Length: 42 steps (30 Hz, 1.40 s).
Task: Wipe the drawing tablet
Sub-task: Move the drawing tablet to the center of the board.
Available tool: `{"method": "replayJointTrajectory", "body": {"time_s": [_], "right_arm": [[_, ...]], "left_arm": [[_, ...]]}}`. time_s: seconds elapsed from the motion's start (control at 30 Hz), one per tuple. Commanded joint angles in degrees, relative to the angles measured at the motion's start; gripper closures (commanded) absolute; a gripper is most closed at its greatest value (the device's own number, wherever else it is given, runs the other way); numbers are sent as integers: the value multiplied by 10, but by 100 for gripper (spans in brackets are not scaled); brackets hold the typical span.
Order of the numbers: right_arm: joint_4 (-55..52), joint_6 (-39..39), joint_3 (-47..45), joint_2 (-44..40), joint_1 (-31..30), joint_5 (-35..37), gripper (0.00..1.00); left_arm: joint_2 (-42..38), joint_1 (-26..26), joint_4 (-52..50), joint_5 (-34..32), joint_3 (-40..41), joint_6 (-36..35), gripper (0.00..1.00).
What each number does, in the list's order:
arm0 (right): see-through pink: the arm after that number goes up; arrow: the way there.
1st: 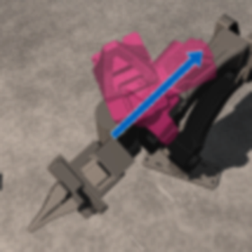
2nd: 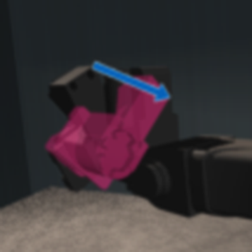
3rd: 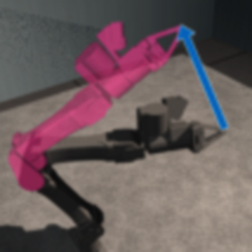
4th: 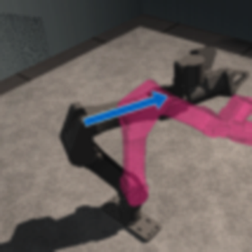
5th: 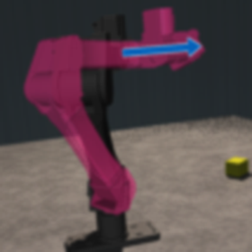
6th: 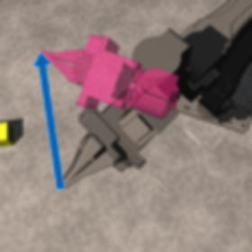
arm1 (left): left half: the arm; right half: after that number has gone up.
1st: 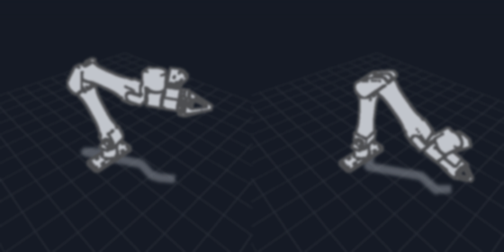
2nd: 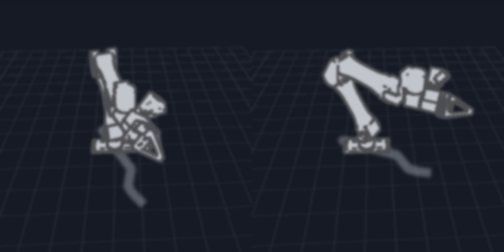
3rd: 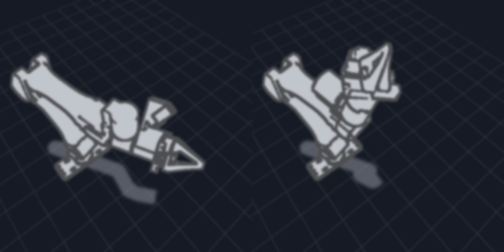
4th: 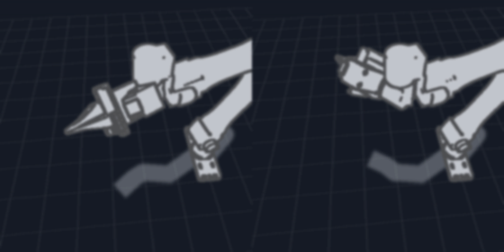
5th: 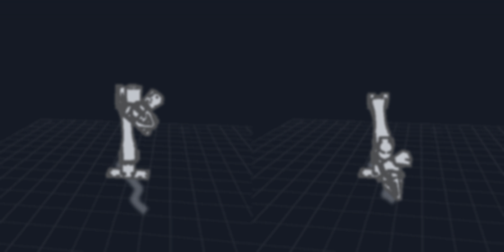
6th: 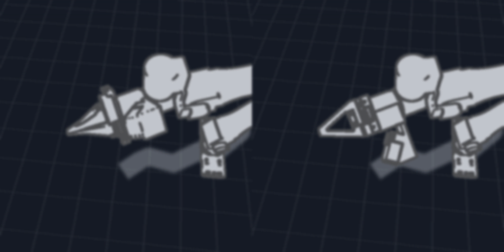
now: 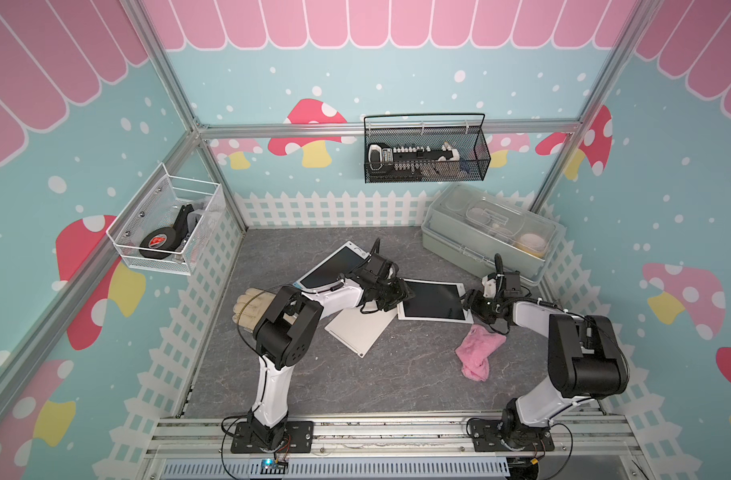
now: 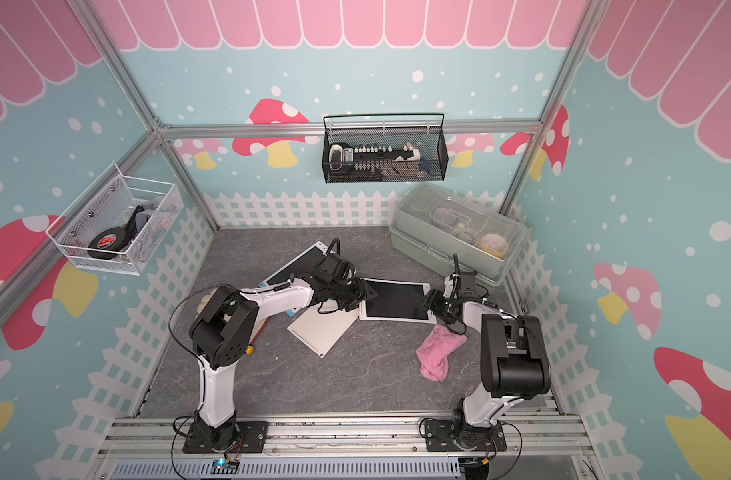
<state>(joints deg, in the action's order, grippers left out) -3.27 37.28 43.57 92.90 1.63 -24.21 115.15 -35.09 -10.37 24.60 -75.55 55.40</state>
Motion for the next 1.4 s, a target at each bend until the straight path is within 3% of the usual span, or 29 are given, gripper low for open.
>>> {"method": "replayJointTrajectory", "body": {"time_s": [0.0,0.3,0.67,0.9,1.03,1.1,1.17,1.27,1.37], "right_arm": [[-39,-2,-17,-4,-21,-39,33],[-80,-23,-17,-26,-85,-41,33],[-118,-24,-55,-63,-143,-24,33],[-131,-14,-64,-73,-172,12,33],[-159,-17,-56,-100,-175,58,34],[-170,-21,-50,-128,-175,82,34],[-170,-25,-45,-152,-176,91,34],[-167,-28,-40,-158,-177,87,34],[-162,-27,-39,-149,-178,81,34]], "left_arm": [[-54,-5,16,-15,43,-6,41],[-198,-16,18,-30,209,21,41],[-363,-97,-13,-92,387,96,41],[-376,-110,-27,-105,428,104,37],[-426,-118,-136,-158,403,97,31],[-469,-103,-229,-211,379,92,27],[-505,-47,-273,-215,378,81,26],[-512,53,-250,-171,396,47,23],[-463,96,-213,-126,391,23,23]]}}
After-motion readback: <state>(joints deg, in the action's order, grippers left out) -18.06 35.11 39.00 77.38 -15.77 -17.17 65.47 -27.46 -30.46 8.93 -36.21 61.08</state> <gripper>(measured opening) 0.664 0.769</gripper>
